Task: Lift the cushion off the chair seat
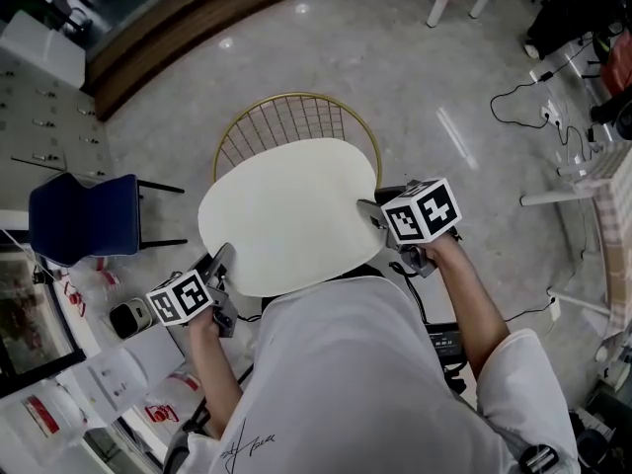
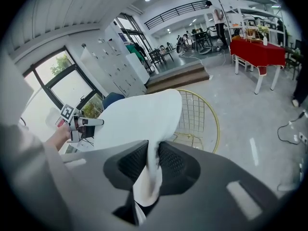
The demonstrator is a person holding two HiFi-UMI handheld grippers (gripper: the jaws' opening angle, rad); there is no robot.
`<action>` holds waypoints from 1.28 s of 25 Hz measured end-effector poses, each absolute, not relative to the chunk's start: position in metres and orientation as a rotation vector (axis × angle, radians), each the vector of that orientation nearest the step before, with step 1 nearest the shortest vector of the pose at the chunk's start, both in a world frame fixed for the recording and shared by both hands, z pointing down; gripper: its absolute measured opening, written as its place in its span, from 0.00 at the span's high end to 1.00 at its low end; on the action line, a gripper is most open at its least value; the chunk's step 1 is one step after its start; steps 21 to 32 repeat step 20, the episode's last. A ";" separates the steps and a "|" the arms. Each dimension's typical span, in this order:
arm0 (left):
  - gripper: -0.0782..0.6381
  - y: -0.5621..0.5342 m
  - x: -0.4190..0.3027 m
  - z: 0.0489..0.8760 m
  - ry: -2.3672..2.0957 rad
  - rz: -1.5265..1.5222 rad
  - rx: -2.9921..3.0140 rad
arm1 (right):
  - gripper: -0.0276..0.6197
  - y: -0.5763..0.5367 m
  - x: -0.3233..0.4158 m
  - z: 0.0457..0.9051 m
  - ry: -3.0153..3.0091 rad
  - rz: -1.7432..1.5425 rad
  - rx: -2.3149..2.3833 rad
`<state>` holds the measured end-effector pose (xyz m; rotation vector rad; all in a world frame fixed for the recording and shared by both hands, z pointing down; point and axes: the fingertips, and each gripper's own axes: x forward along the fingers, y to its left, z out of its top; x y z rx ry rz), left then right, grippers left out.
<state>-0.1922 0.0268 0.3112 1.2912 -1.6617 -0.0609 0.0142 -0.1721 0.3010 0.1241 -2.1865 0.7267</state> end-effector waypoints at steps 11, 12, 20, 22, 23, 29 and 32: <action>0.75 0.035 -0.189 0.319 -1.655 -0.050 1.265 | 0.85 -0.166 0.016 0.303 -2.180 0.745 0.104; 0.75 0.035 -0.189 0.319 -1.654 -0.053 1.265 | 0.85 -0.166 0.017 0.304 -2.179 0.746 0.103; 0.75 0.032 -0.187 0.322 -1.648 -0.073 1.264 | 0.85 -0.169 0.019 0.306 -2.177 0.758 0.106; 0.75 0.032 -0.187 0.322 -1.648 -0.073 1.264 | 0.85 -0.169 0.019 0.306 -2.177 0.758 0.106; 0.75 0.032 -0.187 0.322 -1.648 -0.073 1.264 | 0.85 -0.169 0.019 0.306 -2.177 0.758 0.106; 0.75 0.032 -0.187 0.322 -1.648 -0.073 1.264 | 0.85 -0.169 0.019 0.306 -2.177 0.758 0.106; 0.75 0.032 -0.187 0.322 -1.648 -0.073 1.264 | 0.85 -0.169 0.019 0.306 -2.177 0.758 0.106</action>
